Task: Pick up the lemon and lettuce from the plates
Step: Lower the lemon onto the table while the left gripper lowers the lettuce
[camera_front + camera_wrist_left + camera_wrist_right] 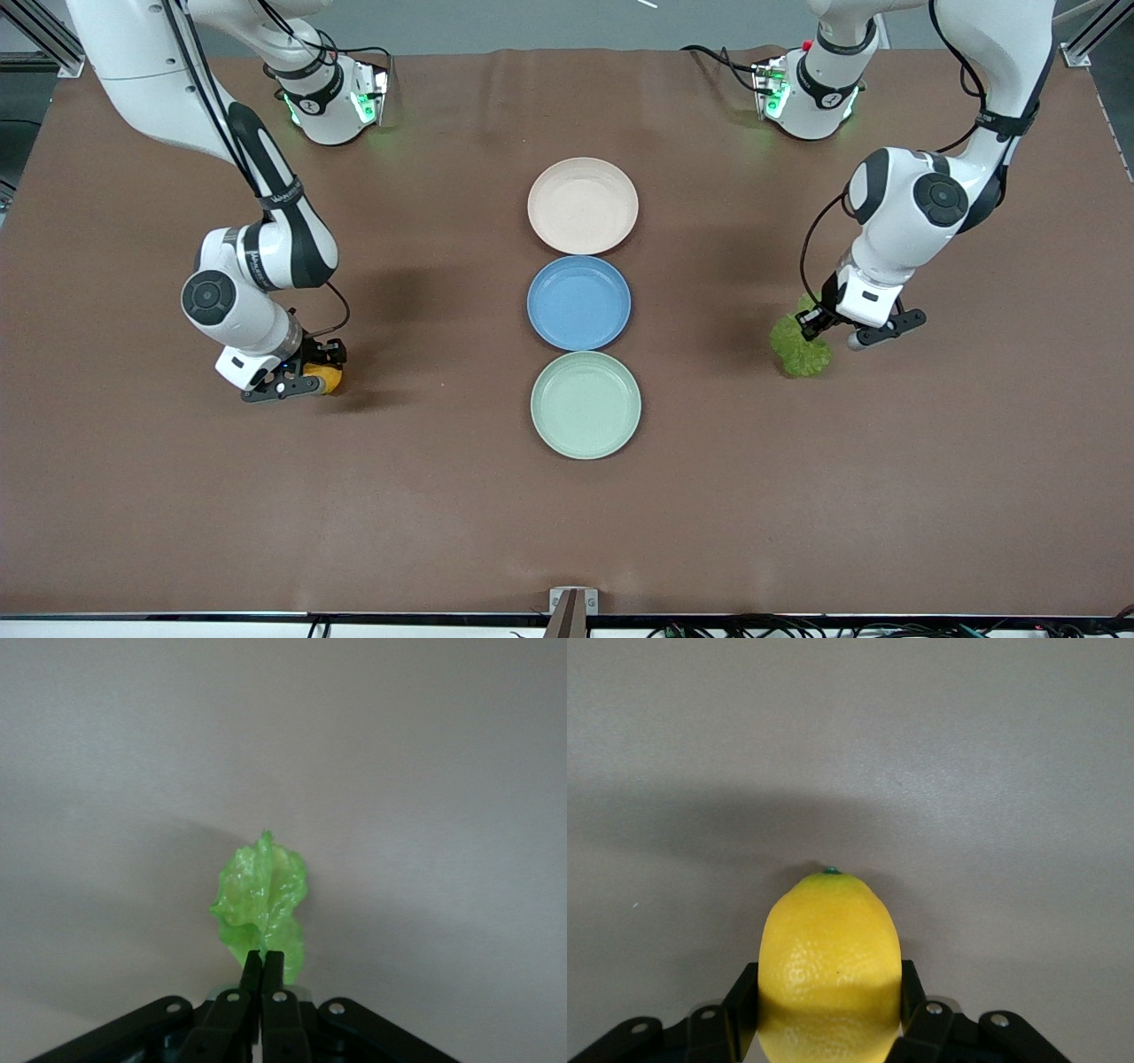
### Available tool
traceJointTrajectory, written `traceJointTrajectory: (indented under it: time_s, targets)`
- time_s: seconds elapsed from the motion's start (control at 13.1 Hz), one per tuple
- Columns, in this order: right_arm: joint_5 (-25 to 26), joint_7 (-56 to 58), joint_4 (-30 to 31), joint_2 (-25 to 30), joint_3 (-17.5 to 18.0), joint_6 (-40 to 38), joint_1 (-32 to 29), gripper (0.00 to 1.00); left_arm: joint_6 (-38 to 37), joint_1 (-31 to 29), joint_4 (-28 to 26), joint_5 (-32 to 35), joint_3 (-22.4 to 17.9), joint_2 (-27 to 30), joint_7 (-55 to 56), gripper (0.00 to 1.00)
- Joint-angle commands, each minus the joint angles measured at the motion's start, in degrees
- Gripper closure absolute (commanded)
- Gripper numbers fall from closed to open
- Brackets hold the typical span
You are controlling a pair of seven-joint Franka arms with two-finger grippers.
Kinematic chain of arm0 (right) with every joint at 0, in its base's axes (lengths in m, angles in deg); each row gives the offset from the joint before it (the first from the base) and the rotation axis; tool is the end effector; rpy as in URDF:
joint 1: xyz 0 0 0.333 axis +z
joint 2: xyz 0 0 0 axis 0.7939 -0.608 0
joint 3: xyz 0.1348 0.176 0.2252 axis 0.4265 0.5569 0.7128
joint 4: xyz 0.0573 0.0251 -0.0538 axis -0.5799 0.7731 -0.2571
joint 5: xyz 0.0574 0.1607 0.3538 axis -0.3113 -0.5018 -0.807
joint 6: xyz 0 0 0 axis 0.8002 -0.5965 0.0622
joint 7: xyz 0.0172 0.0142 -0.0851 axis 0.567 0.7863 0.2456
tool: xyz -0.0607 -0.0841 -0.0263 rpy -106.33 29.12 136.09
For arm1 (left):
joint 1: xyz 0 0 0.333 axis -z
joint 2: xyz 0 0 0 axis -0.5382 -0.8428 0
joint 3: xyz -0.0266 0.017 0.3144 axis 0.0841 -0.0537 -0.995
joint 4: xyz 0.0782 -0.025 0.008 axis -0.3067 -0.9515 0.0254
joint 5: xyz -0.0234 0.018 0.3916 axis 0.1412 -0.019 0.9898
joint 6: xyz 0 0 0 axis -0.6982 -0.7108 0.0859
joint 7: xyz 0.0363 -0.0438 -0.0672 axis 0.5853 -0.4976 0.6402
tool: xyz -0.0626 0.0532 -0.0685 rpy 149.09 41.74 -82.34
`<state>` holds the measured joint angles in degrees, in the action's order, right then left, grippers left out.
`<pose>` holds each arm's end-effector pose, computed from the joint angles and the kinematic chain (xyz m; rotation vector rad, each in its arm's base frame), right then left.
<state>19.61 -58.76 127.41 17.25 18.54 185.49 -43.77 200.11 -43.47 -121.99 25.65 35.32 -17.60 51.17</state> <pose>0.5887 0.0602 0.1995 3.1053 0.2941 0.0062 0.5191 -0.0889 0.2613 2.9580 0.5160 0.2073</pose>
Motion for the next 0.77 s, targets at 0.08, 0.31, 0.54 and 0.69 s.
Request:
traceJointTrajectory:
  time_s: [0.08, 0.31, 0.54, 0.69]
  targets:
    - [-0.55, 1.27, -0.45, -0.83, 1.20, 0.29, -1.93, 0.34, 1.12, -2.45, -0.91, 0.18, 0.90, -1.75, -5.40, 0.96]
    - [-0.64, 1.10, -1.32, -0.31, 1.38, -0.58, -2.02, 0.00, 1.03, -4.11, -0.73, 0.18, 0.81, -3.33, -11.38, 0.84]
    - [-0.64, 1.19, -6.23, 1.71, 1.47, -9.51, -2.11, 0.00, -0.02, -4.12, 0.93, 0.27, 0.81, -2.38, -16.12, 0.12]
    - [-0.64, 0.92, -13.42, 2.42, 1.47, -20.39, -2.20, 0.00, -6.49, -4.29, 3.82, 0.53, 0.63, -0.97, -19.29, 0.00]
